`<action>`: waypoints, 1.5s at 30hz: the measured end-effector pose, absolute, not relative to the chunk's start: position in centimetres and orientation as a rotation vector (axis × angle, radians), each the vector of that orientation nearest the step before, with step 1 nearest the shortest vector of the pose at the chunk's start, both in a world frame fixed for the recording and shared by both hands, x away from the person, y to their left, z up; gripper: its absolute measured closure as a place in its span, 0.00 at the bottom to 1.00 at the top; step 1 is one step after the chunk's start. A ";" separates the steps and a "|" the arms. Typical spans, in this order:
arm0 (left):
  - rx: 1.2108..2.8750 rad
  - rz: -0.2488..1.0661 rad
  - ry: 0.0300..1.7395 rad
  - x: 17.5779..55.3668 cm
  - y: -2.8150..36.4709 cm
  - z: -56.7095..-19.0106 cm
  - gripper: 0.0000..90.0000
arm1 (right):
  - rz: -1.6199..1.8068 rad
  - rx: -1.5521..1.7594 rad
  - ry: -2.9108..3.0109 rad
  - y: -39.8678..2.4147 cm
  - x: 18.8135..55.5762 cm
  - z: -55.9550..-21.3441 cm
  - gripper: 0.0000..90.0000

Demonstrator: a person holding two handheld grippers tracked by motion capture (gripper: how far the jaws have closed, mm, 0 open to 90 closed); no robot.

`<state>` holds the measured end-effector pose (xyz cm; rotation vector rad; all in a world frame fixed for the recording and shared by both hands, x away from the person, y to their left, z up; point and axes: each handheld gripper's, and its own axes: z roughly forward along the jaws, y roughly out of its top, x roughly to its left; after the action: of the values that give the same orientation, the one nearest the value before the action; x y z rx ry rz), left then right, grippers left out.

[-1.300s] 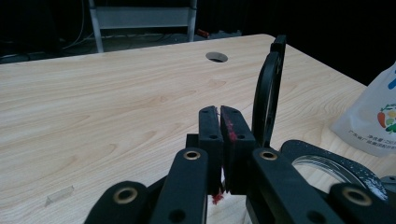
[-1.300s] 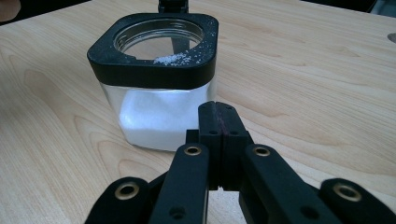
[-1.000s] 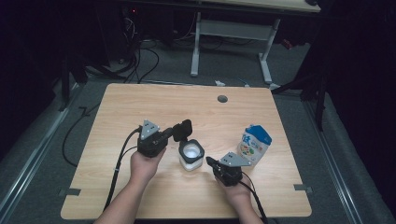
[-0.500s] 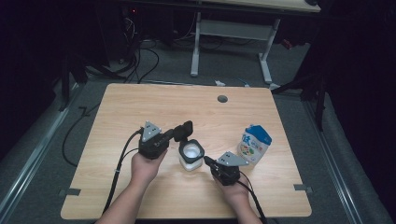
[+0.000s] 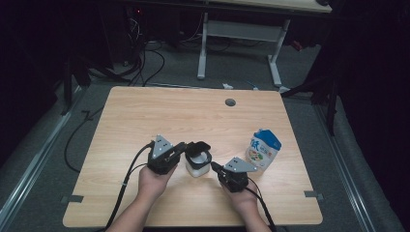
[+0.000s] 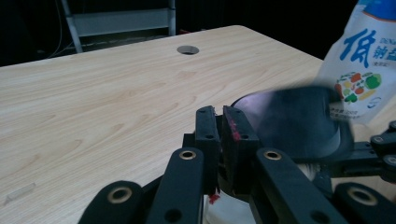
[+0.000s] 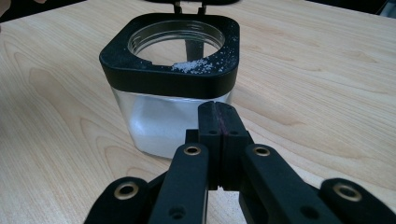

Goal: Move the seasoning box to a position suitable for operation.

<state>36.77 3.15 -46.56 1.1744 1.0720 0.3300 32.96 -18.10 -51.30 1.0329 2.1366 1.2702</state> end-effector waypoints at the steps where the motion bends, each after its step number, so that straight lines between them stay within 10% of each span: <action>1: 1.179 0.333 1.069 36.7 3.1 -46.7 0.94 | 1.270 1.034 2.137 -18.1 33.0 -51.3 1.00; 45: 1.180 0.437 1.202 35.2 6.9 -51.5 0.91 | 1.209 1.028 2.124 -17.9 34.9 -51.8 1.00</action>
<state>35.16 6.93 -51.45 1.1799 1.2024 0.4372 34.90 -17.90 -51.76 1.0285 2.1244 1.2087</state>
